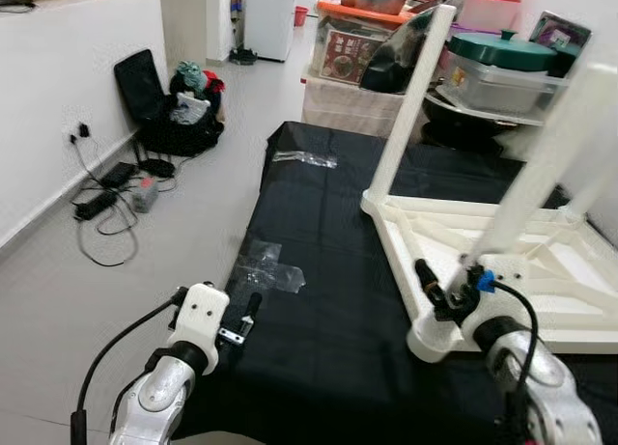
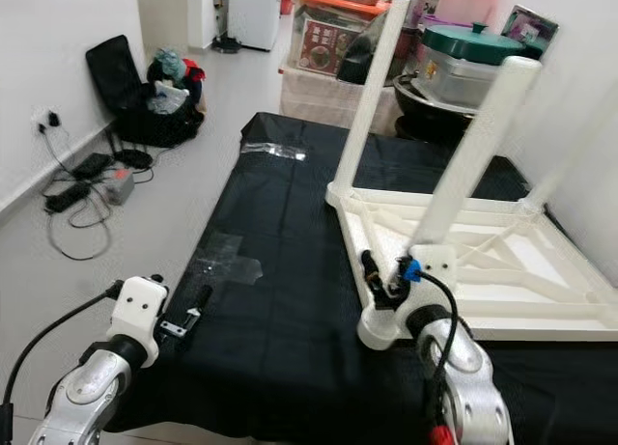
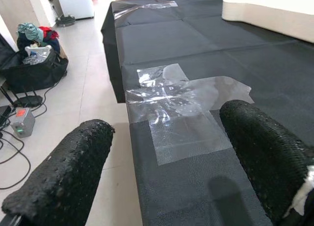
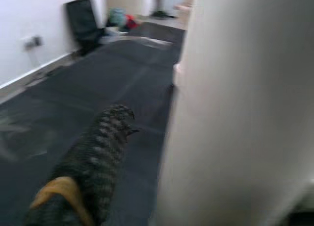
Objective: Building children table
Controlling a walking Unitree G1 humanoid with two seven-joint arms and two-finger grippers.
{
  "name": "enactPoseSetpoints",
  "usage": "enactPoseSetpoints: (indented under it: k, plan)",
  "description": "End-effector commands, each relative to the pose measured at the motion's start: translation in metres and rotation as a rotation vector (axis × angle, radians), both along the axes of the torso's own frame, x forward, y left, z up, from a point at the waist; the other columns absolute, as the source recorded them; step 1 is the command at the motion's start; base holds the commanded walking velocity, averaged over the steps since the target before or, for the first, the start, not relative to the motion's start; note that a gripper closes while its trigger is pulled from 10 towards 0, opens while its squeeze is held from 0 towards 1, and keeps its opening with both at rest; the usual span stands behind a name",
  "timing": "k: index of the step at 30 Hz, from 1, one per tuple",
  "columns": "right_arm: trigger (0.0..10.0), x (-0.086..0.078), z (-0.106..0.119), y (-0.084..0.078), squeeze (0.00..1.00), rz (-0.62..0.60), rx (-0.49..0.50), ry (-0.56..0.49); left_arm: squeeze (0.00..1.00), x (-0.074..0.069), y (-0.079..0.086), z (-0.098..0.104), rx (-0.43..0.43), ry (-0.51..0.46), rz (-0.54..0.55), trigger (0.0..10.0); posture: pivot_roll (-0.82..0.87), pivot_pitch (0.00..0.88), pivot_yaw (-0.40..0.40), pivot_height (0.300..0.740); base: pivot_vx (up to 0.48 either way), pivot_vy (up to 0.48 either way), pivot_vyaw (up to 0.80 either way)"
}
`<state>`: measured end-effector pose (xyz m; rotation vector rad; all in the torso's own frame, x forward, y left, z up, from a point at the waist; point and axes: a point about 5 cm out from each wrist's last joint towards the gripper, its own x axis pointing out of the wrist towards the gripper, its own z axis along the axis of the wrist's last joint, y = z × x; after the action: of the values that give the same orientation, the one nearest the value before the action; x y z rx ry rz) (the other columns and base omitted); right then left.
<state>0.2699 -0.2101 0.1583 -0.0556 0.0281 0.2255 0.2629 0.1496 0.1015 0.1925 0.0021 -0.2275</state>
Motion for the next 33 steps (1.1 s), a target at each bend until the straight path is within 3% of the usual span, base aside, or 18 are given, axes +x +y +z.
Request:
enactPoseSetpoints:
  k: [1,2,10,11,12,13,14,15,16,17,18,20,30,31,32,33]
  plan:
    - [4.2,0.002,-0.002,0.016,0.0,0.148,0.006,0.0,0.0,0.001,-0.003,0.001,0.003,-0.009,-0.007,10.0,0.1,0.0,-0.17,0.74,0.0,0.0,0.0]
    - [0.3,0.002,-0.002,0.018,0.0,0.156,0.012,-0.004,0.0,0.0,-0.003,0.001,0.003,-0.009,-0.007,10.0,0.1,0.0,-0.171,0.74,0.0,0.0,0.0]
    - [0.0,0.003,-0.001,0.014,0.0,0.122,0.016,-0.035,0.0,0.0,-0.004,0.001,0.003,-0.007,-0.01,10.0,0.1,0.0,-0.167,0.74,0.0,0.0,0.0]
    - [0.0,0.005,-0.002,0.009,0.0,0.066,-0.005,-0.041,0.0,-0.001,-0.004,0.001,0.003,-0.005,-0.012,10.0,0.1,0.0,-0.166,0.74,0.0,0.0,0.0]
    - [0.0,0.008,-0.006,0.0,0.0,-0.063,-0.026,-0.027,0.0,-0.002,-0.004,0.0,0.004,-0.003,-0.013,10.0,0.09,0.0,-0.163,0.74,0.0,0.0,0.0]
    - [0.0,0.008,-0.006,0.0,0.0,-0.063,-0.026,-0.027,0.0,-0.002,-0.004,0.0,0.004,-0.003,-0.013,10.0,0.09,0.0,-0.163,0.74,0.0,0.0,0.0]
    - [0.0,0.011,-0.012,-0.015,0.0,-0.296,-0.037,0.025,0.0,-0.002,-0.003,0.0,0.004,-0.002,-0.014,10.0,0.09,0.0,-0.162,0.74,0.0,0.0,0.0]
    - [0.0,0.011,-0.012,-0.015,0.0,-0.296,-0.037,0.025,0.0,-0.002,-0.003,0.0,0.004,-0.002,-0.014,10.0,0.09,0.0,-0.162,0.74,0.0,0.0,0.0]
    - [0.0,0.008,-0.02,-0.033,0.0,-0.53,-0.075,0.078,0.0,-0.003,-0.003,0.0,0.005,0.0,-0.015,10.0,0.09,0.0,-0.16,0.74,0.0,0.0,0.0]
    - [0.0,0.008,-0.02,-0.033,0.0,-0.53,-0.075,0.078,0.0,-0.003,-0.003,0.0,0.005,0.0,-0.015,10.0,0.09,0.0,-0.16,0.74,0.0,0.0,0.0]
    - [0.0,-0.003,-0.026,-0.043,0.0,-0.734,-0.1,0.117,0.0,-0.003,-0.003,-0.001,0.005,0.002,-0.015,10.0,0.09,0.0,-0.161,0.74,0.0,0.0,0.0]
    - [0.0,-0.018,-0.029,-0.043,0.0,-0.882,-0.13,0.125,0.0,-0.004,-0.003,-0.001,0.005,0.004,-0.015,10.0,0.09,0.0,-0.157,0.74,0.0,0.0,0.0]
    - [0.0,-0.033,-0.02,-0.02,0.0,-0.87,-0.17,0.087,0.0,-0.005,-0.003,-0.001,0.003,0.01,-0.017,10.0,0.07,0.0,-0.156,0.74,0.0,0.0,0.0]
    - [2.2,-0.03,-0.021,-0.014,0.0,-0.818,-0.163,0.102,0.0,-0.005,-0.002,-0.002,0.003,0.011,-0.017,10.0,0.07,0.0,-0.154,0.74,0.0,0.0,0.0]
    - [2.2,-0.03,-0.021,-0.014,0.0,-0.818,-0.163,0.102,0.0,-0.005,-0.002,-0.002,0.003,0.011,-0.017,10.0,0.07,0.0,-0.154,0.74,0.0,0.0,0.0]
    - [10.0,-0.027,-0.02,-0.008,0.0,-0.776,-0.156,0.093,0.0,-0.005,-0.002,-0.002,0.003,0.012,-0.018,10.0,0.07,0.0,-0.153,0.74,0.0,0.0,0.0]
